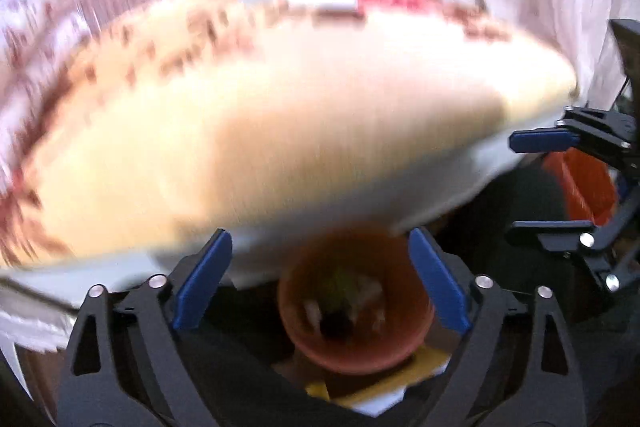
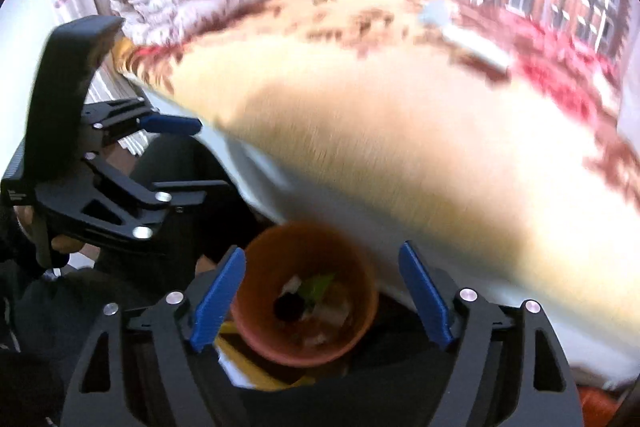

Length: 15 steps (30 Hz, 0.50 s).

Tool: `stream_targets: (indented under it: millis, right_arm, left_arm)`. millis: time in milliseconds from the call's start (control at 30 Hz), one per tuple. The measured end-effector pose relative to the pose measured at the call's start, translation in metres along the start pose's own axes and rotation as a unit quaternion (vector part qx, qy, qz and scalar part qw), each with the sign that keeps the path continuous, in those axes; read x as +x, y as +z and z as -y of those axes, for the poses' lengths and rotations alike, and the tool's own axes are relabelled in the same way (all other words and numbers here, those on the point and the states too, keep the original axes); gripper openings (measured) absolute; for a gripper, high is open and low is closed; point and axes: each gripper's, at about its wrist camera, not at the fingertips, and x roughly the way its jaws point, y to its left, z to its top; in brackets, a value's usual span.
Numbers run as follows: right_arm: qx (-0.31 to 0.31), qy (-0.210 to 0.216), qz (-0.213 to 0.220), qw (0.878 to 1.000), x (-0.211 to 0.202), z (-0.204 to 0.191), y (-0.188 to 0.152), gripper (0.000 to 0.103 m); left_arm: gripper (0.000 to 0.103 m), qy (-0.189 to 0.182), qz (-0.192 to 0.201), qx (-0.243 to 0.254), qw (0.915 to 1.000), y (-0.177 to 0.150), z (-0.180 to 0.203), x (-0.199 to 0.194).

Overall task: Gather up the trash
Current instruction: 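Grasp the white foam tube with the right tool while the left tool grasps the pale blue plastic piece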

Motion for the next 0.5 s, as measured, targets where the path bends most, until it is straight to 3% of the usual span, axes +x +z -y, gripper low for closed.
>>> stream_targets:
  millis: [100, 200, 367, 500]
  right_arm:
    - [-0.025, -0.011, 0.032, 0.999, -0.013, 0.016, 0.035, 0.087]
    - [-0.063, -0.035, 0.055, 0.996, -0.011, 0.040, 0.076, 0.092]
    - [-0.085, -0.104, 0.057, 0.989, 0.038, 0.106, 0.152, 0.092]
    - [-0.073, -0.115, 0.042, 0.990, 0.086, 0.158, 0.192, 0.091]
  left_arm:
    - [0.092, 0.013, 0.058, 0.004, 0.9982, 0.034, -0.010, -0.014]
    - [0.092, 0.033, 0.086, -0.007, 0.9957, 0.068, -0.025, -0.005]
    - [0.092, 0.050, 0.085, -0.050, 0.9938, 0.113, -0.053, 0.036]
    - [0.092, 0.086, 0.079, -0.056, 0.9916, 0.129, -0.070, 0.068]
